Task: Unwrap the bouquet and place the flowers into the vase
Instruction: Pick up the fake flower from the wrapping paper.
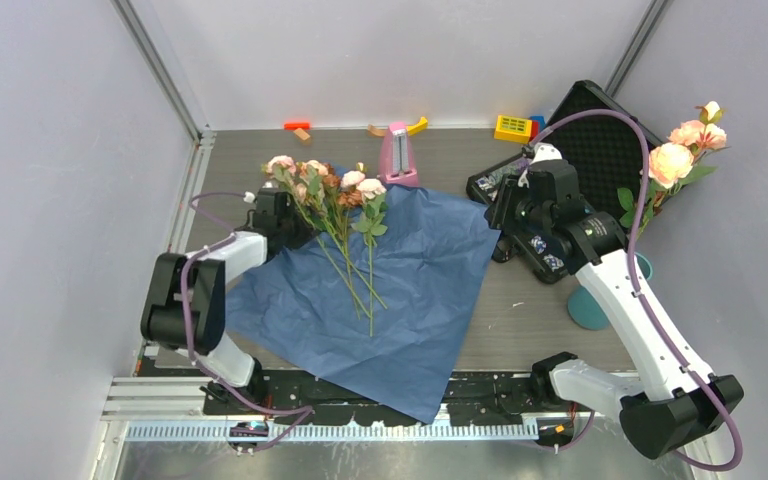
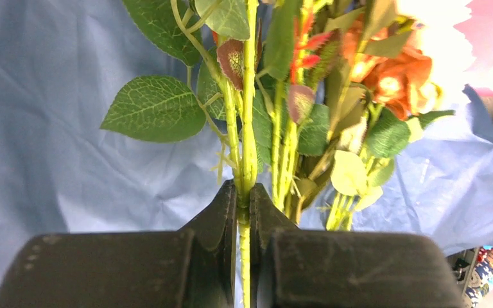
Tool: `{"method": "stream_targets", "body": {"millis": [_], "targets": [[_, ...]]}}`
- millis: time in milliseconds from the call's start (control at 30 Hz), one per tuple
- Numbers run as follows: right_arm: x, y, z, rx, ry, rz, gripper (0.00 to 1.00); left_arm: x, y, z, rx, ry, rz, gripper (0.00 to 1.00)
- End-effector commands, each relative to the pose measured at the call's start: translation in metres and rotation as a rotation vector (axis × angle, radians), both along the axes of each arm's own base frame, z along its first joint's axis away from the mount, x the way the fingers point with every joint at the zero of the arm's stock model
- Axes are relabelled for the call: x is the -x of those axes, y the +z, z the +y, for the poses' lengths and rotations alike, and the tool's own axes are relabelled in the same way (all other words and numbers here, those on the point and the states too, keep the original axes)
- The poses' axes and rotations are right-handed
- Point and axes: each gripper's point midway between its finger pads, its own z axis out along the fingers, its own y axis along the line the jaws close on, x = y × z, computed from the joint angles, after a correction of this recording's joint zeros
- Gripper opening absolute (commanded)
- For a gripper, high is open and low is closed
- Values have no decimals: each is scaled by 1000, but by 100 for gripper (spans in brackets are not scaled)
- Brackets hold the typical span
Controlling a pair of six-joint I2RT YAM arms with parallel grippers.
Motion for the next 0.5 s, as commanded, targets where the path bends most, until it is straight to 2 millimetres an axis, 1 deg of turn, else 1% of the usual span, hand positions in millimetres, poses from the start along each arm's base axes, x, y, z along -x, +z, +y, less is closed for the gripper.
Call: {"method": "stream_targets", "body": {"millis": [0,133,200,233,300,400,433,467], "targets": [[-8,23,4,-6,10,-76,42,6,40,26,-108,46,-90,0],[-10,25,7,-11,18,-85,42,22,58,45,-187,84,-102,0],[-10,28,8,-17,20,-92,42,28,70,48,-200,82,-136,0],[-10,29,9,-23,24,-97,42,29,79,47,-196,68,-168,0],[-9,33,13,-42,34,-106,43,31,100,37,-165,8,-247,0],[-9,37,21,-91,50,-119,45,41,137,6,-70,-155,-360,0],[-8,41,30,-127,90,-128,47,46,146,-4,-41,-207,-384,0],[-4,41,41,-164,143,-118,49,52,155,-16,-10,-264,-406,0]]}}
